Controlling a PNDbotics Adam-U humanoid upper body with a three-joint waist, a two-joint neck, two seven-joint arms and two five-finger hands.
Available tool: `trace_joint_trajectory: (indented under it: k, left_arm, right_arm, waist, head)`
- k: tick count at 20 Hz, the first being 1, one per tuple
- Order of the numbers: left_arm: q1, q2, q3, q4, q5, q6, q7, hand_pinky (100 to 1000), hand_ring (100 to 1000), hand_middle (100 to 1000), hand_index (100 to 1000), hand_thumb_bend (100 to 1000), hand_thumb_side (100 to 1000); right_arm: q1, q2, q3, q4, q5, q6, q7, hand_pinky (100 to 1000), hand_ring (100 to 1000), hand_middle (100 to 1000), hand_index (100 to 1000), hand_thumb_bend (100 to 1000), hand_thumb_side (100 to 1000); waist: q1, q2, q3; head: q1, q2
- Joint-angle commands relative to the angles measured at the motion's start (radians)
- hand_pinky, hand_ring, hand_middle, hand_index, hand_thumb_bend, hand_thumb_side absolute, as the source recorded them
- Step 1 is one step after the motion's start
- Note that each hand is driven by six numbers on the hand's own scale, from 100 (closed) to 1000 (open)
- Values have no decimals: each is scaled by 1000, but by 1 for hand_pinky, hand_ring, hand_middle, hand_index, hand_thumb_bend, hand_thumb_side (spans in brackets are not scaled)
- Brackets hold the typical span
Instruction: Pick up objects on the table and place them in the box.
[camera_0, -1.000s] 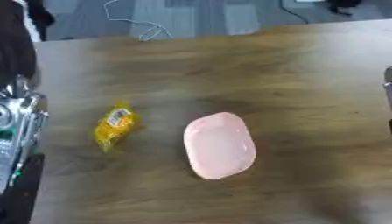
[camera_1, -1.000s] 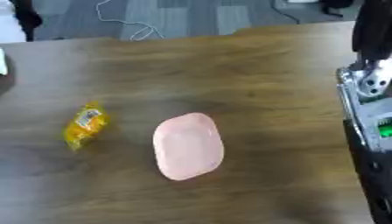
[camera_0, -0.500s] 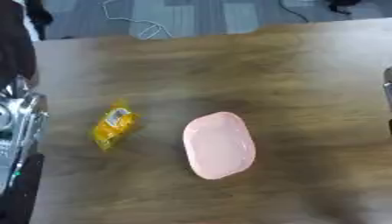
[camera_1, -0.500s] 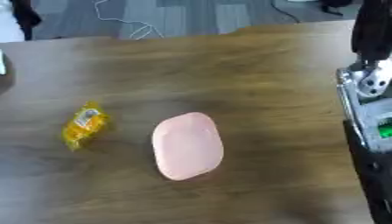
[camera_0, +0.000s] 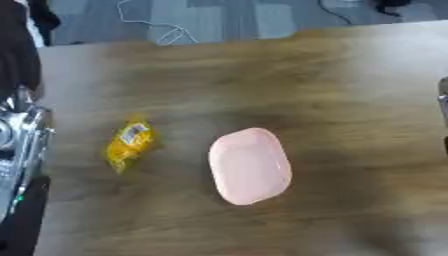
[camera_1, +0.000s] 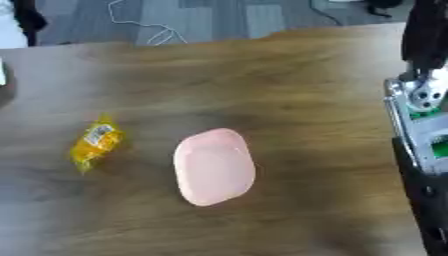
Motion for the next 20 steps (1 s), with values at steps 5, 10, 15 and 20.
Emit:
trace_joint_trajectory:
  k: [5,10,15,20]
  left_arm:
    - [-10,19,11,-13,-26,-59,39,808,857,905,1000,445,890]
    - [-8,19,10,-13,-58,-96,73,842,884,918,980,442,907]
    - [-19,79,1,21,-124,15,23,773,833,876,927,627,715]
    - [-85,272,-69,109,-348,366,-245,740,815,873,932,929,626]
  right_arm:
    - [-9,-18,-11,-8,17,-93,11,650,793,832,862,100,976]
    - [-6,-17,-12,-8,25,-122,22,684,816,844,867,100,1000]
    - [-4,-24,-12,-8,27,-114,21,671,804,834,852,100,996]
    - [-1,-32,-10,-8,32,-94,24,658,792,824,842,100,982]
  waist:
    - [-1,-15,-1]
    - [-1,-16,-1]
    - [-1,-16,-5]
    - [7,-14,-15]
  head:
    - [-13,-15]
    - [-15,-16]
    - [-18,-11]
    - [-15,-16]
